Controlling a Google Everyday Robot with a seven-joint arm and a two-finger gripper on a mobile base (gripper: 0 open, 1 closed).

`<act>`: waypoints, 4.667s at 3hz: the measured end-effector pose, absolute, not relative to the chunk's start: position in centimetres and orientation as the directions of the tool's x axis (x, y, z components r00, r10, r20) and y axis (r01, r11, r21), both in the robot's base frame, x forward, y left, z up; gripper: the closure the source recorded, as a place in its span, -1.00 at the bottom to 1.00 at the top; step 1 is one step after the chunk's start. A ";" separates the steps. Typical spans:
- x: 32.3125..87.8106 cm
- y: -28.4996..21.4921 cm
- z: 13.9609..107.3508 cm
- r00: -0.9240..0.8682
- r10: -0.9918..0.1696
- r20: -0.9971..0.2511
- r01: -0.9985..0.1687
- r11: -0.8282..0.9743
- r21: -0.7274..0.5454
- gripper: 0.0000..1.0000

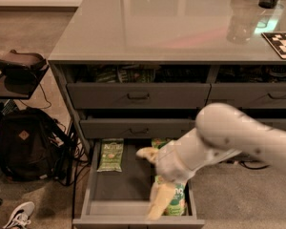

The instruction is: Pick green jalapeno chip bag from bottom drawer and place on counter

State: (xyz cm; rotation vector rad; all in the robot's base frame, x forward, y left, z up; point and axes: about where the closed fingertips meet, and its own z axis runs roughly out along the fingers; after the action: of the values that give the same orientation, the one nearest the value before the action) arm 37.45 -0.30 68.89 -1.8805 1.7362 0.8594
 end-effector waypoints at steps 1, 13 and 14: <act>34.8 4.8 60.9 -0.101 -0.647 -0.756 -0.964 -0.123 0.234 -1.00; 54.7 13.9 35.9 -0.337 -0.294 -0.894 -0.940 0.157 0.303 -1.00; 56.5 14.2 33.4 -0.356 -0.352 -0.866 -0.932 0.197 0.303 -1.00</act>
Offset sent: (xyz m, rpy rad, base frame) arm -0.0496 0.1288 -0.2629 0.1057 0.4471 -0.1412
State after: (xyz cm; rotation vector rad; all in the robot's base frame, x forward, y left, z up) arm 56.46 14.22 33.41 -1.2002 1.8243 1.1387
